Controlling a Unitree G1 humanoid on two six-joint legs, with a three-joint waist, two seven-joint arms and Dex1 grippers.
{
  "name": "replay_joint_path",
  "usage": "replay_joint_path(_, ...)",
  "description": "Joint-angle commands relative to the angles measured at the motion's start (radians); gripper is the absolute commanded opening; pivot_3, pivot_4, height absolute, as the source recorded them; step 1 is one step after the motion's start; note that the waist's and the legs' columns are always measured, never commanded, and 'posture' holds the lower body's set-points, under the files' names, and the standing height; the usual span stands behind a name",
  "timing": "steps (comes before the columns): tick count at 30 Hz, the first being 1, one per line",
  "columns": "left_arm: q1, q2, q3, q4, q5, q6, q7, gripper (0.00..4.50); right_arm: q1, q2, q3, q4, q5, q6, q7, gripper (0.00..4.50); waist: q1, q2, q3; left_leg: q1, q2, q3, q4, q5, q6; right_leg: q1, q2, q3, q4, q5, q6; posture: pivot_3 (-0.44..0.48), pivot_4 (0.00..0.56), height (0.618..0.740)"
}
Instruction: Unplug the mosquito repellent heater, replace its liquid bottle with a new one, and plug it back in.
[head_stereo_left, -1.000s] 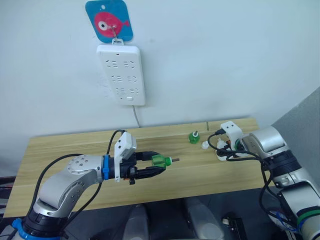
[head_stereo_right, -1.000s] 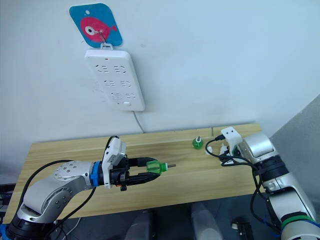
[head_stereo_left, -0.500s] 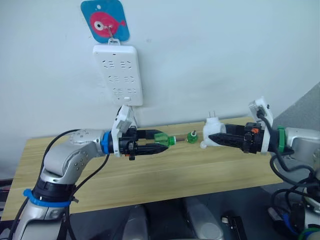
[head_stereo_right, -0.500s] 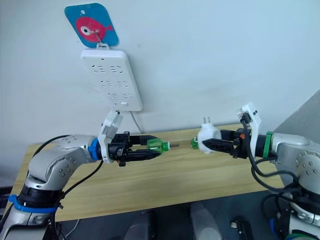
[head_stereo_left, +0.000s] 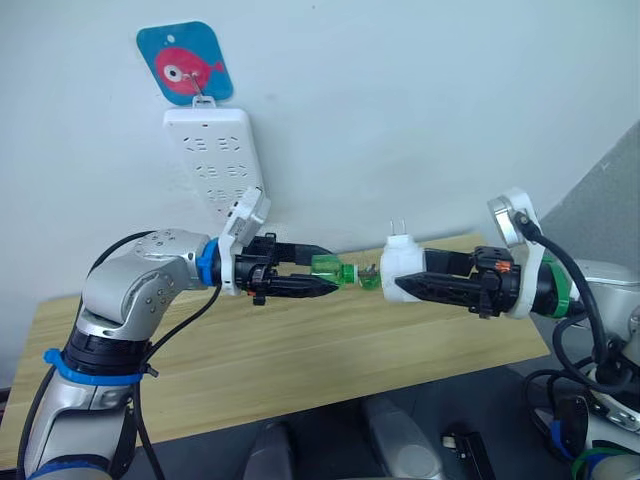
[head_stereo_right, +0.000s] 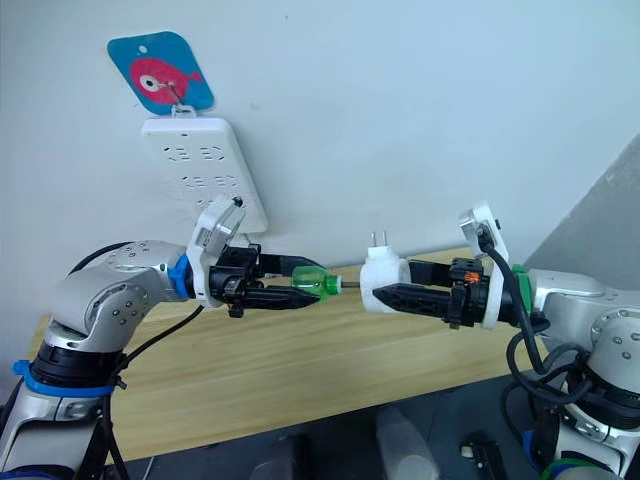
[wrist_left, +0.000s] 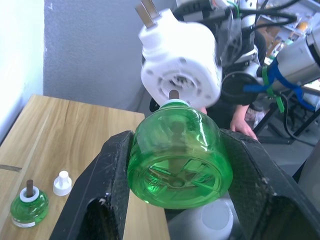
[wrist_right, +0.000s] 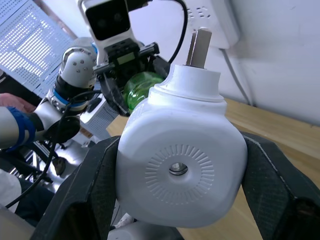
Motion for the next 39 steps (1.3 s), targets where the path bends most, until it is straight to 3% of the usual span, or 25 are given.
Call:
replay_joint_path(1,-0.014,0.002,0.054,-0.041,-0.059,0.035,0.015,2.3,0.001,-0.014,0.019,0.009,0.039,-0.065,-0.017,3.05,0.001,0.0,-0.006,0.0,0.0,0.0,0.0,0.0,0.0,0.0,0.0,0.0,0.0,0.0,0.0,-0.237,0.106,0.74)
replay_joint_path(13,0.008,0.022,0.058,-0.055,-0.063,0.05,-0.006,2.3,0.023,-0.032,0.078,0.072,0.169,-0.19,-0.093,3.05,0.003,0.0,-0.026,0.0,0.0,0.0,0.0,0.0,0.0,0.0,0.0,0.0,0.0,0.001,-0.001,-0.228,0.092,0.74)
replay_joint_path(26,-0.002,-0.023,0.071,-0.058,-0.107,0.084,0.033,2.3,0.06,-0.128,0.163,0.098,0.364,-0.296,-0.168,3.05,0.004,0.001,-0.043,0.0,0.0,0.0,0.001,0.0,0.0,0.0,0.001,0.0,0.001,0.001,-0.001,-0.223,0.088,0.74)
replay_joint_path(39,0.003,-0.029,0.052,-0.085,-0.117,0.088,0.028,2.3,0.067,-0.19,0.24,0.113,0.439,-0.398,-0.219,3.05,0.004,0.002,-0.05,0.001,0.0,0.0,0.001,0.0,0.0,0.001,0.001,0.0,0.001,0.001,-0.002,-0.219,0.091,0.74)
